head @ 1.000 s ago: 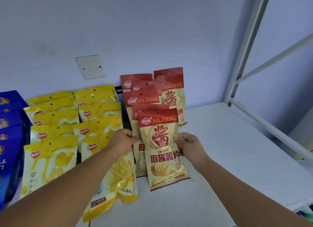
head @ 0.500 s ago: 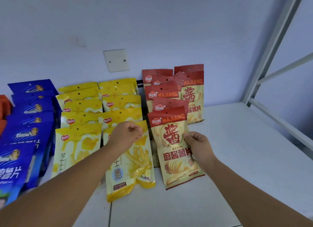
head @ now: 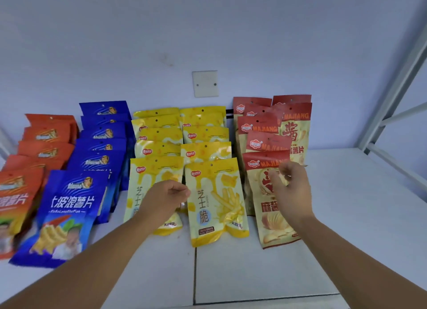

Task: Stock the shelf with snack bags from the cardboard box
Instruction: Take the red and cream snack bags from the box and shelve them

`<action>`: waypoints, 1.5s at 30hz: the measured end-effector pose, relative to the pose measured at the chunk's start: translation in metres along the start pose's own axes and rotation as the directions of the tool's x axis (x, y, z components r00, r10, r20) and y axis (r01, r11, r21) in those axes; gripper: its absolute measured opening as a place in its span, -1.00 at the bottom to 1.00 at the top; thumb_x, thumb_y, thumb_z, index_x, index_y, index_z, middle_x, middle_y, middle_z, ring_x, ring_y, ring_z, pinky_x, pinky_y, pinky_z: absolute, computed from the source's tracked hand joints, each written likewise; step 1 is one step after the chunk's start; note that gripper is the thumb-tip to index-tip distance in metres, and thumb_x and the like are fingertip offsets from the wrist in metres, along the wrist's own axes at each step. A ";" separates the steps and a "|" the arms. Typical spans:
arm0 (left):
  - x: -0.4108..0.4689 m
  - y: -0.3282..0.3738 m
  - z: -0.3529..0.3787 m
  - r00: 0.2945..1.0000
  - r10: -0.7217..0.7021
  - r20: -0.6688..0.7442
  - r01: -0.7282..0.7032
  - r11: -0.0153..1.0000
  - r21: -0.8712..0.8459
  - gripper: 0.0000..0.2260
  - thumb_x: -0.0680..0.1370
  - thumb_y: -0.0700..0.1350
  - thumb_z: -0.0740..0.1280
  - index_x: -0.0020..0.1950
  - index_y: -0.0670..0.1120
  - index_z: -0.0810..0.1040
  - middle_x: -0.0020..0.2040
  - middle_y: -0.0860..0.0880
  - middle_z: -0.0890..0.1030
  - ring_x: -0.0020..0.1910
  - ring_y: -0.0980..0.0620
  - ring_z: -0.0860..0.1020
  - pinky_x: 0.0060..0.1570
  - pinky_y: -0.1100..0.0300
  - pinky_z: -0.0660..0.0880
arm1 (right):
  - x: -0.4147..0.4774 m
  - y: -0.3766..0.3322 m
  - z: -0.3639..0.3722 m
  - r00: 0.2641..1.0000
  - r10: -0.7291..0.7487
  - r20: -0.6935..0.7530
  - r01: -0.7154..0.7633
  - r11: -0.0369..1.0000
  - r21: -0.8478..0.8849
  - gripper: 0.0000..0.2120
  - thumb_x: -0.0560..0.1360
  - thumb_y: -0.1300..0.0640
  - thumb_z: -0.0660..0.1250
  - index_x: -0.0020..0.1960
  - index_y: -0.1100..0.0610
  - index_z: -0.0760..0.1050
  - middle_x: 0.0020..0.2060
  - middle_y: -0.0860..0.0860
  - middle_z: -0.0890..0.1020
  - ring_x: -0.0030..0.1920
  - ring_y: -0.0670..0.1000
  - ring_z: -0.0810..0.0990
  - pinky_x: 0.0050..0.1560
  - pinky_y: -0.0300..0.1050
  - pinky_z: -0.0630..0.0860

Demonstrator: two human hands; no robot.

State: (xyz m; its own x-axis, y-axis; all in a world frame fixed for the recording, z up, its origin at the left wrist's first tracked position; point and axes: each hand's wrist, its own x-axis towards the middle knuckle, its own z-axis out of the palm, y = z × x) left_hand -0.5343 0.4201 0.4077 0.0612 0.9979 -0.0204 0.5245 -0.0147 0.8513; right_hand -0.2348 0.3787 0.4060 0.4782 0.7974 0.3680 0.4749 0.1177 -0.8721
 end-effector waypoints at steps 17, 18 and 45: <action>-0.012 -0.099 -0.053 0.964 0.249 0.087 -0.243 0.711 0.660 -0.29 0.55 0.05 0.39 0.61 0.10 0.09 0.64 0.10 0.02 0.60 0.04 0.09 0.45 0.07 0.30 | -0.069 0.021 0.102 0.749 -0.205 0.630 0.583 0.657 -0.478 -0.27 0.41 -0.10 0.46 0.50 0.02 0.30 0.50 -0.01 0.28 0.49 0.07 0.22 0.48 0.02 0.25; -0.007 -0.098 -0.053 0.963 0.253 0.092 -0.249 0.708 0.661 -0.28 0.55 0.05 0.39 0.61 0.12 0.08 0.64 0.10 0.00 0.60 0.03 0.09 0.43 0.06 0.32 | -0.064 0.021 0.107 0.750 -0.194 0.633 0.576 0.661 -0.481 -0.26 0.42 -0.10 0.45 0.51 0.02 0.27 0.51 -0.01 0.25 0.50 0.07 0.19 0.49 0.01 0.21; -0.051 -0.127 -0.187 0.987 0.140 -0.082 -0.028 0.643 0.765 -0.41 0.56 0.22 0.30 0.55 0.12 0.26 0.55 0.16 0.24 0.52 0.15 0.19 0.37 0.19 0.36 | -0.068 -0.044 0.209 0.689 -0.492 0.533 0.620 0.781 -0.080 -0.49 0.48 -0.03 0.44 0.36 0.12 0.46 0.35 0.00 0.40 0.38 0.04 0.34 0.37 -0.10 0.33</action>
State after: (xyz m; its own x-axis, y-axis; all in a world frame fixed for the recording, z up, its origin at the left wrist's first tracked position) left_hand -0.7623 0.3829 0.3989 0.0641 0.9878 0.1421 0.9855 -0.0850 0.1467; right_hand -0.4423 0.4427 0.3516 -0.2980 0.8066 0.5105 0.7263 0.5386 -0.4271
